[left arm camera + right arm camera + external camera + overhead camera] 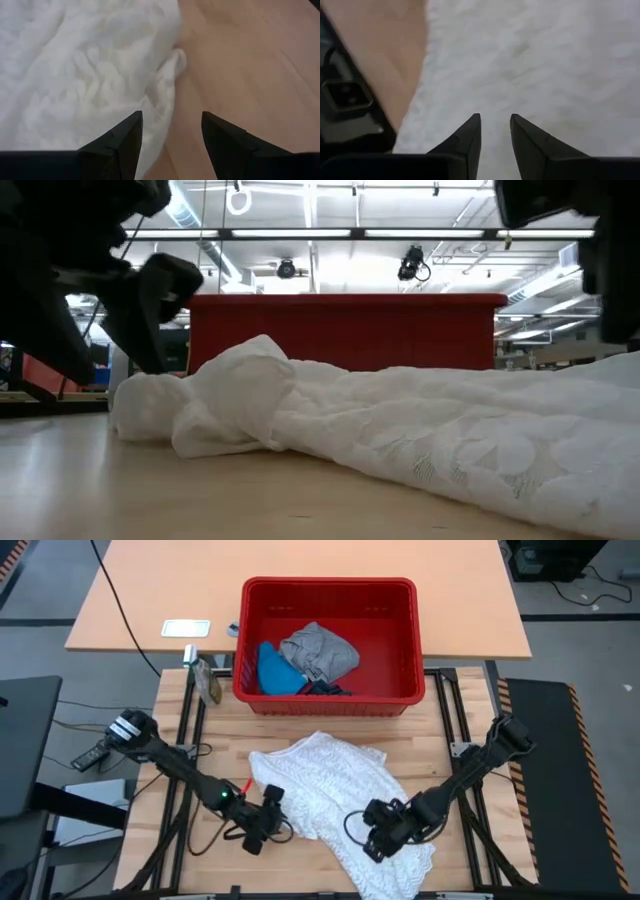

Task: Fold laundry
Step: Fold the white dress on the table

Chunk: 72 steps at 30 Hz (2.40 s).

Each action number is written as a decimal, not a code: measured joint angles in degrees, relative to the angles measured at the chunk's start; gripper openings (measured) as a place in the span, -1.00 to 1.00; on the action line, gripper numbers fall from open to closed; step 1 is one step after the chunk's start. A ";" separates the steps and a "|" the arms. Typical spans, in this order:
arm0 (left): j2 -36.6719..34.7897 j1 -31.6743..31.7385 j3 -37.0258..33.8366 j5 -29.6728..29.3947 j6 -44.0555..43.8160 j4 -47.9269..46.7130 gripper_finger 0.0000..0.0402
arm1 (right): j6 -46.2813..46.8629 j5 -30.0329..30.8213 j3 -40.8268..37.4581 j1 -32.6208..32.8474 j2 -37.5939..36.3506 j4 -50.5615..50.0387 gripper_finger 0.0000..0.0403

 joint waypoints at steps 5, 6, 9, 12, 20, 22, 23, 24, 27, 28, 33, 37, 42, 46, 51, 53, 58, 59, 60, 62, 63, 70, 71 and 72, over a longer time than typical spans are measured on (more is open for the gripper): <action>5.33 0.98 0.13 -0.85 0.08 6.90 -0.14 | -4.46 -1.68 3.90 2.48 2.95 0.44 -0.27; 6.07 0.97 0.15 -0.75 -0.17 6.80 -0.22 | -5.39 -2.10 4.67 2.89 3.48 0.77 -0.24; 7.64 1.52 0.88 0.07 -1.67 6.24 -0.55 | -8.18 -3.71 5.51 4.22 4.50 3.36 -0.17; 6.91 2.55 2.08 1.28 -4.76 5.31 -0.91 | -11.41 -5.09 5.46 5.53 5.25 8.57 -0.15; -1.58 7.02 6.16 2.05 -7.30 -4.62 -0.99 | -11.85 -9.60 5.05 6.15 7.19 11.88 -0.16; -4.72 8.49 7.23 2.13 -8.22 -7.39 -0.99 | -11.76 -9.64 5.05 6.17 7.57 12.35 -0.16; -6.37 9.47 7.65 2.09 -9.20 -10.46 -0.99 | -11.65 -9.61 5.08 6.17 7.81 12.25 -0.16; -7.64 10.43 8.40 2.05 -10.14 -11.82 -0.99 | -11.59 -9.62 5.05 6.19 7.96 11.97 -0.16; -12.80 13.11 8.85 2.03 -13.00 -15.13 -0.99 | -10.53 -9.62 4.70 5.82 8.52 12.93 -0.16; -14.26 14.06 8.83 1.99 -13.79 -15.41 -0.99 | -10.29 -9.60 4.70 5.71 8.67 13.49 -0.16; -19.97 17.61 8.83 1.99 -15.88 -19.53 -1.00 | -8.72 -10.03 4.69 6.37 10.47 20.05 -0.16; -22.34 18.57 8.79 2.02 -16.09 -22.83 -1.00 | -6.70 -8.43 4.75 7.85 11.58 23.41 -0.16; -22.74 18.67 8.86 2.02 -15.96 -24.25 -1.00 | -5.85 -6.46 4.68 9.27 12.94 21.98 -0.16; -22.71 19.01 8.83 1.91 -18.45 -26.73 -1.00 | -10.36 -5.69 4.73 9.91 14.99 22.32 -0.16; -22.71 19.75 8.83 1.11 -24.28 -32.76 -1.00 | -17.85 -4.20 4.94 10.49 18.78 22.76 -0.16; -22.73 19.75 8.83 1.09 -24.80 -35.33 -1.00 | -17.82 -4.30 5.13 10.45 19.85 22.07 -0.18; -22.72 19.75 8.83 0.98 -25.26 -38.41 -1.00 | -11.98 -4.33 5.34 9.65 19.81 16.61 -0.53; -22.74 19.75 8.83 0.79 -25.63 -38.47 -1.00 | -11.59 -4.50 5.26 9.40 19.40 15.13 -0.67; -22.87 19.75 8.83 0.62 -25.90 -38.59 -1.00 | -11.48 -4.74 5.16 9.09 18.87 13.67 -0.82; -23.02 19.75 8.81 0.50 -26.38 -38.10 -1.00 | -11.73 -5.28 4.91 8.29 17.37 10.05 -0.93; -23.28 19.75 8.81 0.49 -26.78 -38.04 -1.00 | -11.70 -5.47 4.82 7.80 16.09 7.87 -0.94; -28.12 19.18 13.22 -0.22 -28.10 -39.33 -1.00 | -15.80 -3.92 7.85 4.54 0.32 -20.76 -0.98; -29.09 19.10 15.11 -0.54 -27.72 -39.60 -1.00 | -17.06 -3.18 9.18 4.30 -2.18 -25.95 -0.98; -30.07 18.79 17.30 -0.61 -27.19 -40.29 -1.00 | -18.27 -2.26 10.60 3.99 -4.48 -30.89 -0.98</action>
